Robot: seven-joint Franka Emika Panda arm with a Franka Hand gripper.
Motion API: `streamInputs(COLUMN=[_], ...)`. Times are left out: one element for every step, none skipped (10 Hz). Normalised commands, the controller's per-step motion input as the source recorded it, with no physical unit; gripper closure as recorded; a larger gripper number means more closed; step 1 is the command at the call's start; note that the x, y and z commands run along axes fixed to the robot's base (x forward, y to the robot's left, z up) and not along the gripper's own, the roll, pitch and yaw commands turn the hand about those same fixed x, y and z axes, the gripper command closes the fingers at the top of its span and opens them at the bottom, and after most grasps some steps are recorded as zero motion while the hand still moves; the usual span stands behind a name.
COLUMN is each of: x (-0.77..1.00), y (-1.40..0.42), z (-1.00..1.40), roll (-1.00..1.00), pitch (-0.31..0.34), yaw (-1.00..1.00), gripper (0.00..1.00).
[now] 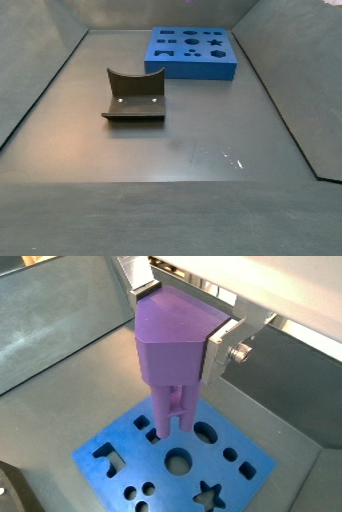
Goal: Insert the 3 prong object.
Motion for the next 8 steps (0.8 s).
streamInputs(x=[-0.15,-0.28,-0.27,-0.13,0.00,0.00,0.00,0.00], y=[0.63,0.83,0.79,0.60,0.05,0.00,0.00,0.00], z=[-0.77,-0.76,-0.75,-0.73,-0.53,-0.47,-0.47,-0.46], roll=[0.11,0.12,0.12,0.04,0.02,0.03,0.03,0.01], pitch=[0.000,0.000,0.000,0.000,-0.031,-0.027,-0.029,-0.029], yaw=[-0.38,-0.15,-0.19,-0.46,-0.99,-1.00,-1.00,-1.00], gripper=[1.00,1.00,1.00,1.00,1.00,1.00,1.00,1.00])
